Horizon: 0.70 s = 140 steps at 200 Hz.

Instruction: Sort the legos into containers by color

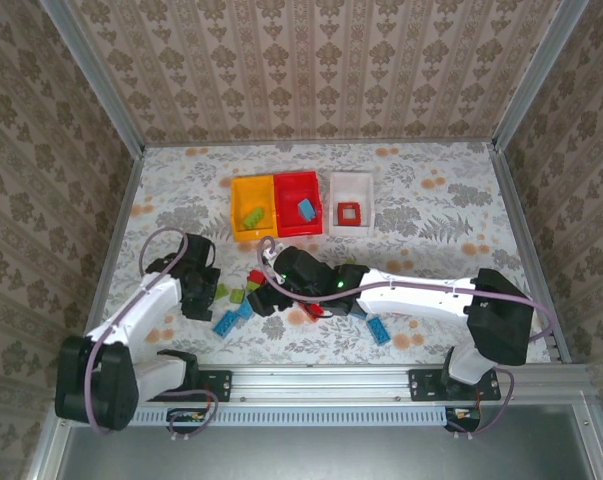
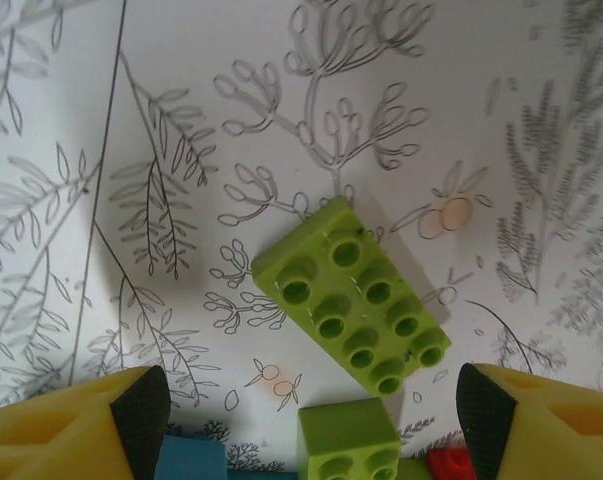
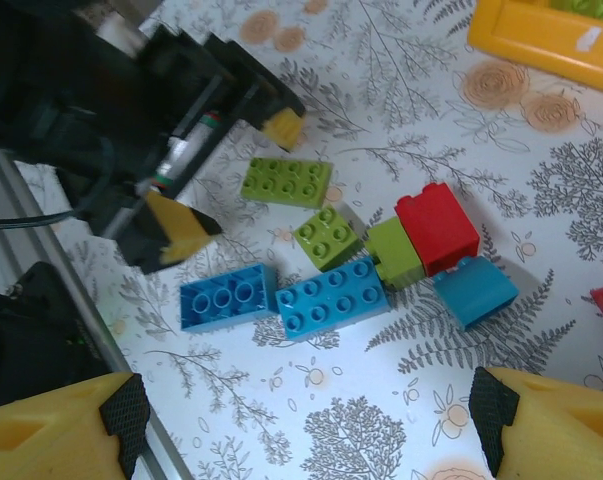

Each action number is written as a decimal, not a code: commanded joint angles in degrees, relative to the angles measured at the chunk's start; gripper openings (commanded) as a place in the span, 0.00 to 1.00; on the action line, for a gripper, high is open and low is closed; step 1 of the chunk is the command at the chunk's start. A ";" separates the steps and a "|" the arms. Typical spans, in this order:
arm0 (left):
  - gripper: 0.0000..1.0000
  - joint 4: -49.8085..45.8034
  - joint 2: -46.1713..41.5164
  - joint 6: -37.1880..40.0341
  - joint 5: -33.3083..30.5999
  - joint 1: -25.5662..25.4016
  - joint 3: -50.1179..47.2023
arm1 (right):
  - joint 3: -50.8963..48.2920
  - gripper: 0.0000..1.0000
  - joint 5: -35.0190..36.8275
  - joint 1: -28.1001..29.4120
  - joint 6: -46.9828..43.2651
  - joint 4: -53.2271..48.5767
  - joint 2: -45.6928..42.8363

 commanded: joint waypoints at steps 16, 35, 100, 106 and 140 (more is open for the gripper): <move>0.78 -1.89 6.97 -9.33 2.66 1.13 5.78 | 0.90 0.86 1.22 1.00 0.76 -0.20 -2.34; 0.78 -1.06 9.77 -9.92 2.74 1.95 7.26 | 0.57 0.86 1.36 1.48 1.17 -0.32 -2.95; 0.71 -2.17 16.32 -14.50 3.66 2.24 8.38 | -1.14 0.86 1.93 2.02 2.80 0.35 -4.73; 0.69 -1.83 16.74 -14.84 3.41 2.24 8.29 | -1.14 0.86 2.04 2.02 2.81 0.30 -4.91; 0.57 -0.49 20.75 -15.02 3.72 3.18 8.50 | -0.74 0.86 1.95 2.02 2.81 0.20 -4.77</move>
